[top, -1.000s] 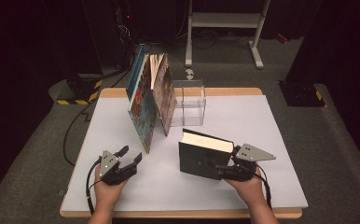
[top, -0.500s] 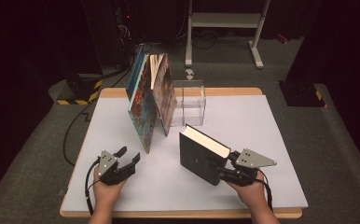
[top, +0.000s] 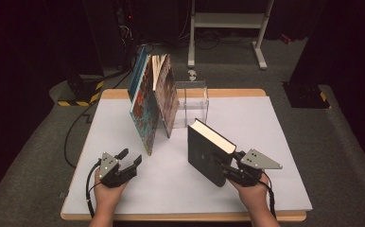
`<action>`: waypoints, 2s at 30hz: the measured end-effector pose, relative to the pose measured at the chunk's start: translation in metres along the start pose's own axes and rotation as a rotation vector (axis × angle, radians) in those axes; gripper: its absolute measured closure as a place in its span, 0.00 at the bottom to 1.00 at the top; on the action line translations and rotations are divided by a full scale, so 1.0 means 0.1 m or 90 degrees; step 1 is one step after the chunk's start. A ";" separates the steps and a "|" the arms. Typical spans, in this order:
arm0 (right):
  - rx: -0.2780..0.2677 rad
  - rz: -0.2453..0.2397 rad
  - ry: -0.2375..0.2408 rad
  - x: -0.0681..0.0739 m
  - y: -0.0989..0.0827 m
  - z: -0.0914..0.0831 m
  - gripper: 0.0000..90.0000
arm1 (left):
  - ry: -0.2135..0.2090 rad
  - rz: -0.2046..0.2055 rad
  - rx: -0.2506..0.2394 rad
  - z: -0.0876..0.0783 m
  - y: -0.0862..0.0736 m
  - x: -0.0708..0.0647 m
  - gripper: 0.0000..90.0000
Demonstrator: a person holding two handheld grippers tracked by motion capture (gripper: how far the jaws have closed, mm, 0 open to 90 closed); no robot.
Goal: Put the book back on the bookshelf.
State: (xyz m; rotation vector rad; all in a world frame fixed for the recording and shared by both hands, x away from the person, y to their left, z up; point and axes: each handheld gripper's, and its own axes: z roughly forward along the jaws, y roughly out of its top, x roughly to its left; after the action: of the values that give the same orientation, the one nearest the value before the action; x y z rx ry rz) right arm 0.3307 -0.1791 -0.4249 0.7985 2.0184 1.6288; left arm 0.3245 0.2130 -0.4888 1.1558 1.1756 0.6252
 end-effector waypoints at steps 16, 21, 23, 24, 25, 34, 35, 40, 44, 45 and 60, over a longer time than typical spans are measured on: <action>-0.031 0.019 -0.124 -0.29 -0.02 -0.10 0.60 | 0.006 0.002 -0.001 -0.01 0.01 0.03 0.41; -0.032 0.025 -0.136 -0.31 -0.05 -0.09 0.60 | 0.007 0.002 -0.004 -0.02 0.01 0.04 0.41; -0.037 0.027 -0.137 -0.30 -0.08 -0.10 0.60 | 0.007 0.002 -0.003 -0.02 0.01 0.03 0.41; -0.037 0.026 -0.136 -0.30 -0.09 -0.11 0.59 | 0.006 0.002 -0.002 -0.02 0.01 0.03 0.41; -0.035 0.025 -0.134 -0.30 -0.09 -0.12 0.59 | 0.005 0.000 -0.003 -0.02 0.01 0.02 0.41; -0.018 0.033 -0.134 -0.24 -0.10 -0.15 0.56 | -0.006 0.003 0.001 -0.02 0.00 -0.03 0.41; -0.017 0.034 -0.135 -0.24 -0.10 -0.15 0.56 | -0.008 0.006 0.004 -0.02 -0.01 -0.02 0.41; -0.008 0.043 -0.131 -0.24 -0.10 -0.16 0.54 | -0.010 0.007 0.007 -0.02 -0.03 -0.03 0.41; 0.005 0.047 -0.132 -0.25 -0.08 -0.16 0.50 | -0.014 0.001 0.009 -0.02 -0.03 -0.01 0.41; 0.005 0.047 -0.132 -0.25 -0.08 -0.16 0.50 | -0.014 0.001 0.009 -0.02 -0.03 -0.01 0.41; 0.003 0.041 -0.150 -0.25 0.08 -0.10 0.53 | -0.023 -0.014 0.013 0.00 -0.03 0.03 0.41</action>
State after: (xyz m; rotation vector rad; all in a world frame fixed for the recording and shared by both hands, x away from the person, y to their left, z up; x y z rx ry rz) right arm 0.3441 -0.2021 -0.4159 1.0160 1.8494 1.4870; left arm 0.3247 0.2144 -0.4928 1.1656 1.1638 0.5750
